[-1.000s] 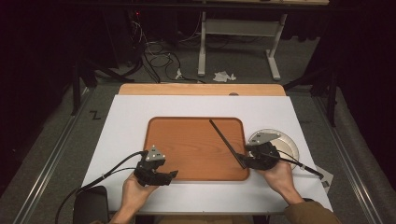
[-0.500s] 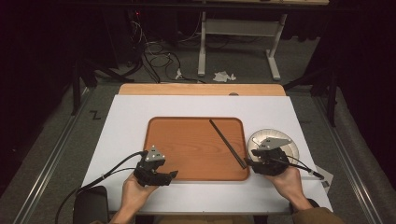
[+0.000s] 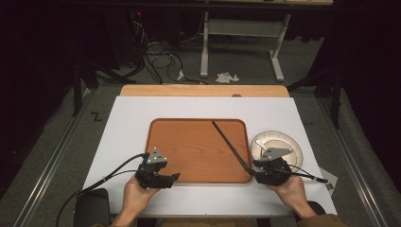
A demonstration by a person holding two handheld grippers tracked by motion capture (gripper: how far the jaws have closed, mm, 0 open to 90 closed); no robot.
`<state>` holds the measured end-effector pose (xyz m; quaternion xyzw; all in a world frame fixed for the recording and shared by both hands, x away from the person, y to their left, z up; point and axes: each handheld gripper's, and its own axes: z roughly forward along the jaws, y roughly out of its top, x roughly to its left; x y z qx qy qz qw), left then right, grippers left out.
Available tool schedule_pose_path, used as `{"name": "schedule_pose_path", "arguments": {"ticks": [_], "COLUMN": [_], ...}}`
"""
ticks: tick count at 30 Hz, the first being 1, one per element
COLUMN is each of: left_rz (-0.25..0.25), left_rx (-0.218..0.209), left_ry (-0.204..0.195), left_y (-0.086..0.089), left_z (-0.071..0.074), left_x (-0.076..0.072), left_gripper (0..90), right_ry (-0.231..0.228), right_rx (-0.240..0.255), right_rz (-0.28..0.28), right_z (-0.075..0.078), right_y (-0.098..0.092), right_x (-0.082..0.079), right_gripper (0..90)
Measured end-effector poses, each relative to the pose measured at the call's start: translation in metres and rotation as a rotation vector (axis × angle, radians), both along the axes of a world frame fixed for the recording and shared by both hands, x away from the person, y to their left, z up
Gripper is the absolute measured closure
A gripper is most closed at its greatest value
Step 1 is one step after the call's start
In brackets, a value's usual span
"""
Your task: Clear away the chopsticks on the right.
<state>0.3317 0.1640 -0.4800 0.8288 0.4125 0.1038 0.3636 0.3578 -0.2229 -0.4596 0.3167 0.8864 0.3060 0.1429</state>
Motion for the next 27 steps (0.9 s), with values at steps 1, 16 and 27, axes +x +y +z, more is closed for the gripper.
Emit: {"name": "schedule_pose_path", "arguments": {"ticks": [1, 16, 27], "left_rz": [-0.001, -0.002, -0.004], "left_rx": [0.000, 0.001, 0.004], "left_ry": [0.001, 0.001, 0.002], "left_y": [0.000, 0.000, 0.000], "left_z": [0.000, 0.000, 0.000], "left_x": [0.000, 0.000, 0.000], "left_gripper": [32.6, 32.4, 32.3], "right_ry": [0.005, 0.030, 0.027], "right_rx": [-0.006, -0.054, -0.030], "right_rz": [0.000, 0.026, 0.032], "right_z": [-0.001, -0.014, -0.012], "right_y": [0.001, 0.008, 0.009], "right_x": [-0.001, 0.001, 0.000], "right_gripper": [59.9, 56.3, 56.0]}}
